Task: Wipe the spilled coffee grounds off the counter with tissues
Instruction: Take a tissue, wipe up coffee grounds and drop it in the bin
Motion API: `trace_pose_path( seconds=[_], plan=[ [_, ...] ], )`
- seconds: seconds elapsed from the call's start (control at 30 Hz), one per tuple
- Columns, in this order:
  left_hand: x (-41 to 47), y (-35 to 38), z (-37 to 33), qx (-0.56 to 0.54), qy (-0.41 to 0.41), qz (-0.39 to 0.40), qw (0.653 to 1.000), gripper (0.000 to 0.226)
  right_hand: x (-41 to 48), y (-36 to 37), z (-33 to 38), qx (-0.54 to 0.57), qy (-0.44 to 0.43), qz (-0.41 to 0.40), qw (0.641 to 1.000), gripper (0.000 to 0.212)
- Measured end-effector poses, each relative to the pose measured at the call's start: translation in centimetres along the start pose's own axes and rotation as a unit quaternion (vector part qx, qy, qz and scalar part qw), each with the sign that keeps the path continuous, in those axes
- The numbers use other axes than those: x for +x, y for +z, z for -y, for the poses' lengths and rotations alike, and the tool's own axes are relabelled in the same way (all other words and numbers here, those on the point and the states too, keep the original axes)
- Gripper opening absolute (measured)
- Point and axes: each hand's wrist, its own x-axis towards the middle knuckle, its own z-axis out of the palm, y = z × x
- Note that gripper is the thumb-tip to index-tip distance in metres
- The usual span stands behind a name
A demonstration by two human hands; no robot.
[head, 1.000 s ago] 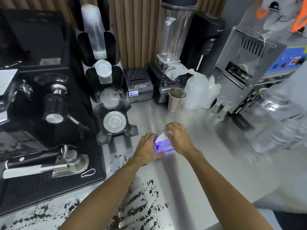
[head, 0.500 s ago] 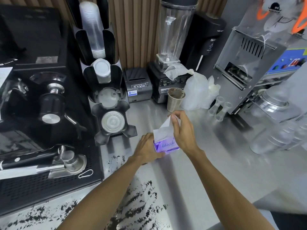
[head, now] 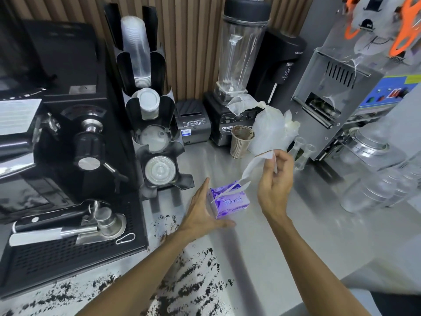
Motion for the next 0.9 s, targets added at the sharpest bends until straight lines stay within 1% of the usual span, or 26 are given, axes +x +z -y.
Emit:
trace_pose_path(
  seconds=[0.07, 0.13, 0.17, 0.23, 0.27, 0.3, 0.33, 0.4, 0.47, 0.53, 0.6, 0.67, 0.7, 0.8, 0.87, 0.9],
  plan=[
    [-2.1, -0.5, -1.0, -0.033, 0.007, -0.006, 0.999, 0.138, -1.0, -0.2, 0.7, 0.005, 0.013, 0.004, 1.0, 0.009],
    [-4.1, -0.9, -2.3, -0.094, 0.021, -0.002, 0.995, 0.118, -2.2, -0.3, 1.4, 0.005, 0.024, 0.006, 1.0, 0.007],
    [-5.1, -1.1, -3.0, -0.135, 0.024, -0.005, 0.991, 0.101, -2.9, -0.4, 1.7, 0.002, 0.032, 0.007, 0.999, 0.006],
    [-6.8, -1.4, -3.9, -0.223, 0.027, -0.037, 0.974, 0.056, -4.3, -0.5, 2.1, -0.007, 0.051, 0.013, 0.999, 0.006],
    [-7.6, -1.7, -4.2, -0.255, 0.024, -0.051, 0.965, 0.039, -5.0, -0.6, 2.3, -0.011, 0.06, 0.018, 0.998, 0.008],
    [-8.4, -2.2, -4.4, -0.278, 0.024, -0.062, 0.958, 0.029, -5.7, -0.7, 2.4, -0.016, 0.068, 0.022, 0.997, 0.01],
    [-9.1, -2.6, -4.1, -0.293, 0.02, -0.07, 0.953, 0.025, -6.5, -0.9, 2.5, -0.021, 0.078, 0.024, 0.996, 0.01],
    [-10.5, -3.8, -3.5, -0.31, 0.005, -0.08, 0.948, 0.02, -8.0, -1.2, 3.0, -0.017, 0.114, 0.027, 0.993, 0.007],
    [-11.9, -5.0, -2.7, -0.308, -0.007, -0.081, 0.948, 0.02, -9.7, -1.5, 3.4, 0.008, 0.173, 0.039, 0.984, 0.005],
    [-13.3, -6.2, -1.9, -0.302, -0.019, -0.068, 0.951, 0.022, -11.3, -1.7, 3.8, 0.056, 0.264, 0.077, 0.96, 0.012],
    [-14.6, -7.5, -1.3, -0.276, -0.035, -0.047, 0.959, 0.021, -12.7, -1.7, 4.0, 0.102, 0.336, 0.145, 0.925, 0.026],
    [-15.7, -8.8, -0.6, -0.239, -0.054, -0.03, 0.969, 0.021, -13.9, -1.5, 4.2, 0.112, 0.36, 0.212, 0.901, 0.032],
    [-16.3, -9.4, -0.1, -0.225, -0.066, -0.023, 0.972, 0.021, -14.4, -1.3, 4.4, 0.11, 0.365, 0.227, 0.896, 0.031],
    [-17.0, -11.2, 1.0, -0.216, -0.11, -0.016, 0.97, 0.021, -15.4, -0.7, 4.4, 0.138, 0.39, 0.219, 0.884, 0.025],
    [-17.4, -12.4, 1.3, -0.22, -0.126, -0.007, 0.967, 0.027, -15.6, -0.4, 4.2, 0.155, 0.411, 0.216, 0.872, 0.018],
    [-17.6, -12.9, 1.4, -0.231, -0.132, 0.003, 0.964, 0.031, -15.6, -0.2, 4.3, 0.151, 0.419, 0.223, 0.867, 0.019]
  ],
)
